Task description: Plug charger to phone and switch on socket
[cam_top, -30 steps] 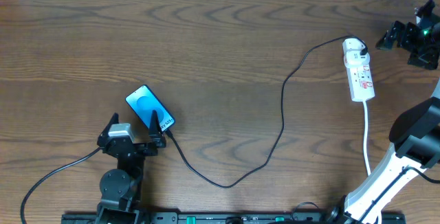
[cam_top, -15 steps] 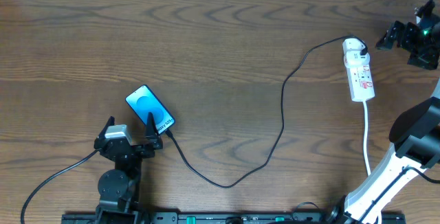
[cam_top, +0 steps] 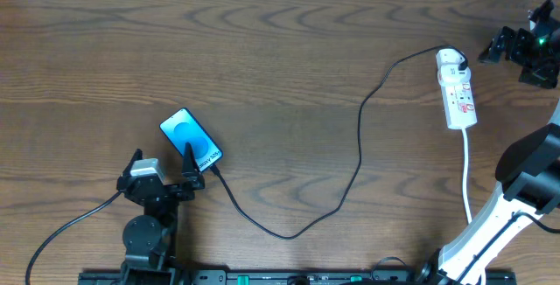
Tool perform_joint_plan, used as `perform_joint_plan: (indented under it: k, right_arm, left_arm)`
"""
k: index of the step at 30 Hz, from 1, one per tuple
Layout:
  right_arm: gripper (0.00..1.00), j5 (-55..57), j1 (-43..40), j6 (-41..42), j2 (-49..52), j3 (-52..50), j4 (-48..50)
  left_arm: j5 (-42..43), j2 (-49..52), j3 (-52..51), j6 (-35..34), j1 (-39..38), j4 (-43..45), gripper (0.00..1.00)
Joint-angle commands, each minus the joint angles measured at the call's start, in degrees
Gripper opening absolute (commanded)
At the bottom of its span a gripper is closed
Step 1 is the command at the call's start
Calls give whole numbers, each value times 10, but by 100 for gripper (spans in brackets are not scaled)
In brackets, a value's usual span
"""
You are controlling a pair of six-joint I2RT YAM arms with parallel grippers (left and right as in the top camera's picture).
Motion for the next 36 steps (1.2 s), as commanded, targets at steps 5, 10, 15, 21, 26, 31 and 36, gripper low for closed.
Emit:
perform_joint_plan:
  k: [5,10,15,21,26,31,36]
  right_arm:
    - [99,0,-1,6,1,12,0]
    - [99,0,-1,6,1,12,0]
    - [99,0,-1,6,1,12,0]
    - [99,0,-1,6,1,12,0]
    - [99,0,-1,6,1,12,0]
    - [99,0,-1,6,1,12,0]
    - [99,0,-1,6,1,12,0]
  left_arm:
    - [14,-5,-7,28,25,-32,97]
    - [24,-5,-7,47,35,-33,98]
    - [24,-5,-7,63,34,-33,97]
    - [28,-5,-7,64,34,-33,97]
    - [58,-5,-7,91,34,-36,98]
    - [65,-5,-7,89,34,-36,97]
    - [66,-5,-7,73,34,-36,97]
